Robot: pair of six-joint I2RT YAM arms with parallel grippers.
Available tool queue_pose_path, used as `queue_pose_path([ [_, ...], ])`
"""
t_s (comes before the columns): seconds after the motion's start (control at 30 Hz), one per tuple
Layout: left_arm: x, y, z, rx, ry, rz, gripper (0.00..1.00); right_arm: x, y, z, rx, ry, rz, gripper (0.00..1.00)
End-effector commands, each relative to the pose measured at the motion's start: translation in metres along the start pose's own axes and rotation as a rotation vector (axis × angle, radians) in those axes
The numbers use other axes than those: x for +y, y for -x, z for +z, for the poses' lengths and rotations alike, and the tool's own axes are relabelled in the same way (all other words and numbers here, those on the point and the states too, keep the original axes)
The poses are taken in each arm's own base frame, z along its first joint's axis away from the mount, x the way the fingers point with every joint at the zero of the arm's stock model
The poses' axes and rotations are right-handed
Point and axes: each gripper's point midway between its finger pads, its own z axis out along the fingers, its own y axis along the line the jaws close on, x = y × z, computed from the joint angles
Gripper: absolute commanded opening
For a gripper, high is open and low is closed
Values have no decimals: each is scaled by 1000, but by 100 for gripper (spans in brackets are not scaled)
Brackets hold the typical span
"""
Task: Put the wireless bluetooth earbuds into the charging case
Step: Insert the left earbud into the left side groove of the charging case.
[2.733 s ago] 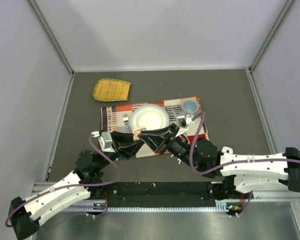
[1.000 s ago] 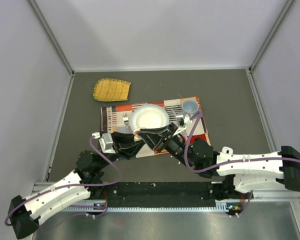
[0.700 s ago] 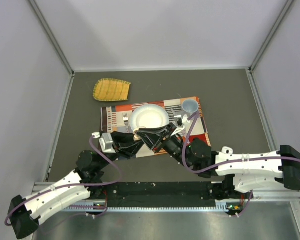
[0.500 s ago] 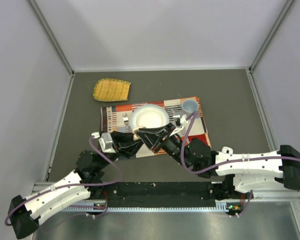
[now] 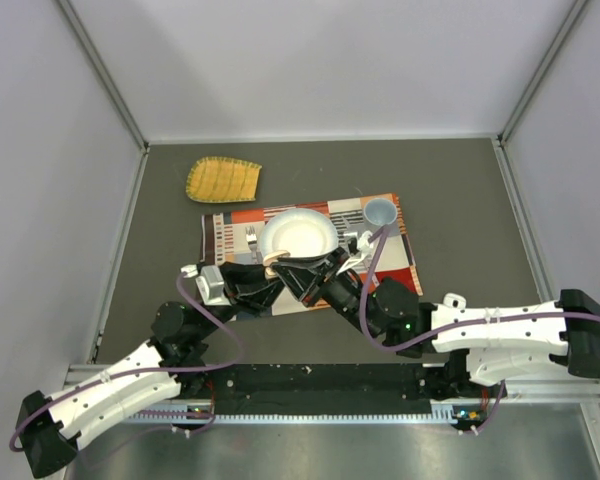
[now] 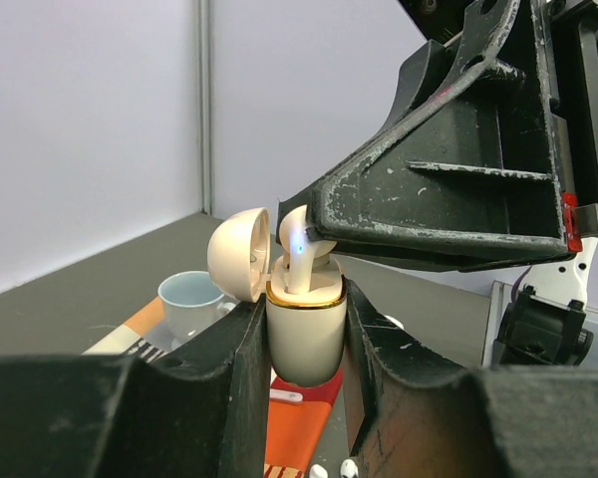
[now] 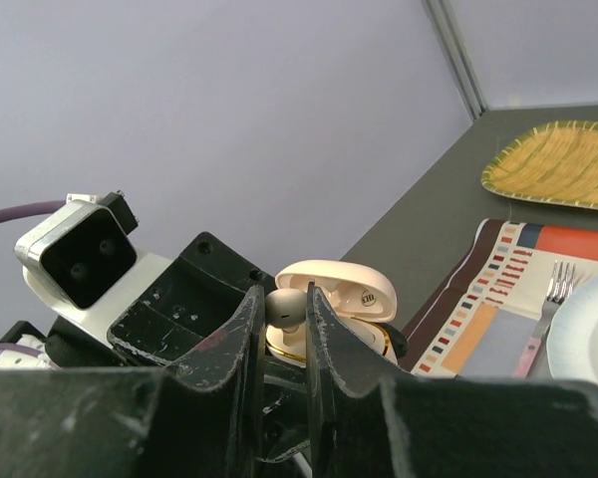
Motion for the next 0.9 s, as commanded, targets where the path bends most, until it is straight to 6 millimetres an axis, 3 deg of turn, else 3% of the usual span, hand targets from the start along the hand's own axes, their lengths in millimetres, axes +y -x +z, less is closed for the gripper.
queue_pose_path([
  [0.0, -6, 45, 4, -158, -20, 28, 0, -2, -20, 0, 84, -29, -70, 7],
  [0.23, -6, 43, 4, -146, -21, 27, 0, -4, -18, 0, 91, -49, -80, 17],
  [0.37, -6, 41, 3, -141, -17, 24, 0, -2, -13, 0, 79, -42, -79, 28],
  [0.87, -5, 40, 3, -133, -11, 19, 0, 1, 4, -3, 21, -31, -62, 31],
])
